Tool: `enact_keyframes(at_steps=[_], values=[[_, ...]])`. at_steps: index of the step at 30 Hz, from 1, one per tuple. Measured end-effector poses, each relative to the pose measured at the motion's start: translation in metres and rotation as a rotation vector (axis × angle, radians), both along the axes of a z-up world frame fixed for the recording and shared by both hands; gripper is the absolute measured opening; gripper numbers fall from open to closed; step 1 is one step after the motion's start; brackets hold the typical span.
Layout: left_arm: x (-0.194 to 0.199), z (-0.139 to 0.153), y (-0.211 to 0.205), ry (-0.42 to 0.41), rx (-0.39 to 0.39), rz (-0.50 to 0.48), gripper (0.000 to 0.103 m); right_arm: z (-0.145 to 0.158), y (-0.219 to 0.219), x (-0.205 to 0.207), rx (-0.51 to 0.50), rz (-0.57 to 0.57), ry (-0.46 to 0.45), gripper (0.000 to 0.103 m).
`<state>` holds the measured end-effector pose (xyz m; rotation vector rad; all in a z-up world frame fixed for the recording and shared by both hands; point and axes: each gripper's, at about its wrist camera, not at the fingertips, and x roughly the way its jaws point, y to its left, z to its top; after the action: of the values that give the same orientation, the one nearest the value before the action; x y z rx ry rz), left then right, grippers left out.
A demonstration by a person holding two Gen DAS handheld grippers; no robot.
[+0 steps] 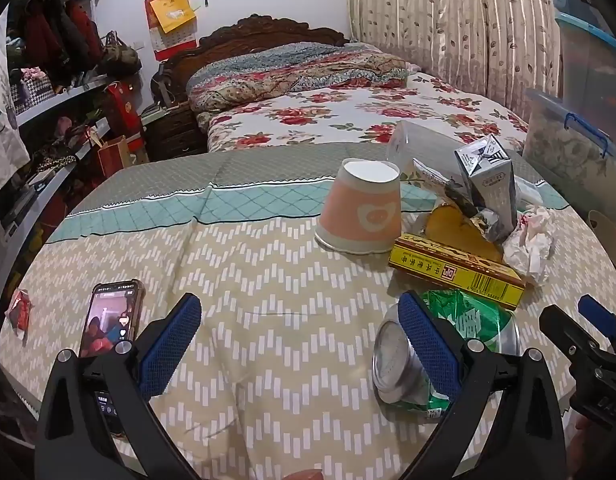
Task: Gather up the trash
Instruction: 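Move both grippers toward the crushed green can and yellow-red box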
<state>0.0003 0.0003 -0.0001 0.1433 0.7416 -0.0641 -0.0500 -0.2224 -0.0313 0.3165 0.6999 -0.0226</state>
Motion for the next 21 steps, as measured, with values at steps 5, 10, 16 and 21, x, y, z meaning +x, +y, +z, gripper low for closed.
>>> enact_keyframes(at_steps=[5, 10, 16, 21], values=[[0.001, -0.001, 0.0, 0.002, -0.001, -0.005, 0.094, 0.0, 0.0, 0.0, 0.002, 0.0, 0.001, 0.1], [0.003, -0.008, 0.003, 0.015, -0.044, -0.01, 0.094, -0.001, -0.002, 0.0, -0.007, -0.01, -0.004, 0.1], [-0.006, -0.024, 0.009, 0.053, -0.116, -0.02, 0.094, 0.0, -0.017, -0.009, 0.009, -0.042, 0.013, 0.1], [-0.018, -0.03, 0.014, 0.05, -0.167, -0.015, 0.094, -0.012, -0.019, -0.006, 0.016, -0.04, 0.052, 0.1]])
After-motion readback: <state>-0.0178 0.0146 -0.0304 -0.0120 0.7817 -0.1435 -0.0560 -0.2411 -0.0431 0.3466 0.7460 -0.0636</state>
